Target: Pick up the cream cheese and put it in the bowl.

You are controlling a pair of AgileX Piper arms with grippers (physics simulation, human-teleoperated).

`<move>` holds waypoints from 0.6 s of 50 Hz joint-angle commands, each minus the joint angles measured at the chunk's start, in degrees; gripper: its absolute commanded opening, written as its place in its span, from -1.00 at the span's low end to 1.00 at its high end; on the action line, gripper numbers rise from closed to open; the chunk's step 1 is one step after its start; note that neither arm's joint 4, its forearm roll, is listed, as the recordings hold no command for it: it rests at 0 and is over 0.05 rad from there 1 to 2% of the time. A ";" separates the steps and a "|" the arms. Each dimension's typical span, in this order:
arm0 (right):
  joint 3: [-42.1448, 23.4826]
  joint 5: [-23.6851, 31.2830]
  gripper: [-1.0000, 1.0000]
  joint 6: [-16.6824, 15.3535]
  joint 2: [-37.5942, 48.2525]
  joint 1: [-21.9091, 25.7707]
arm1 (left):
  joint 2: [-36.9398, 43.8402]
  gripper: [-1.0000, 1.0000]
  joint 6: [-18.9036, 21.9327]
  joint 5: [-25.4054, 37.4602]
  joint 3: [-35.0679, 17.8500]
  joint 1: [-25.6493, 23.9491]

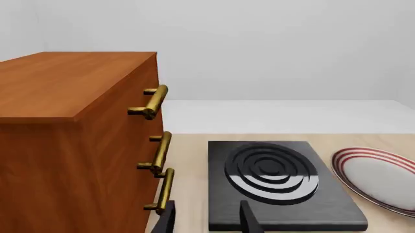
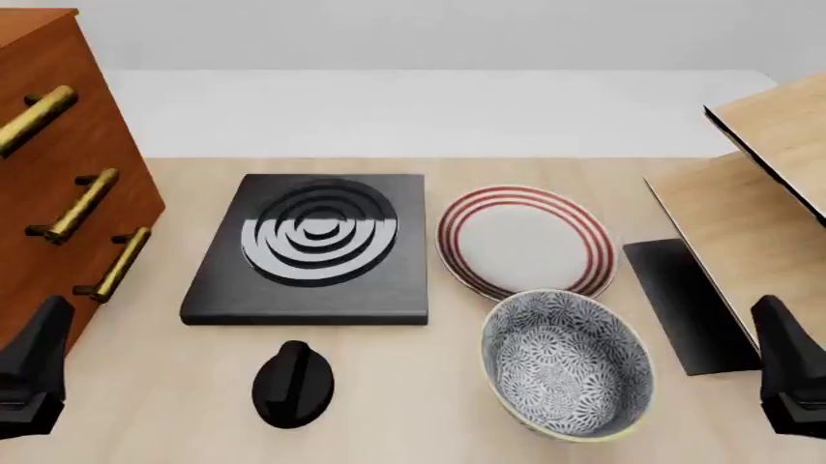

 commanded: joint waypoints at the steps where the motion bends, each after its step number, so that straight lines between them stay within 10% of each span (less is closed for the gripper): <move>1: -0.05 -1.00 1.00 -0.12 1.23 0.05 | 0.28 1.00 0.00 -0.07 -0.16 0.00; 19: -0.93 1.86 1.00 -2.14 -0.15 1.32 | 0.28 1.00 0.00 -0.07 -0.16 0.00; 30: -8.74 10.33 1.00 -8.24 -0.13 12.48 | 0.28 1.00 0.00 -0.07 -0.16 0.00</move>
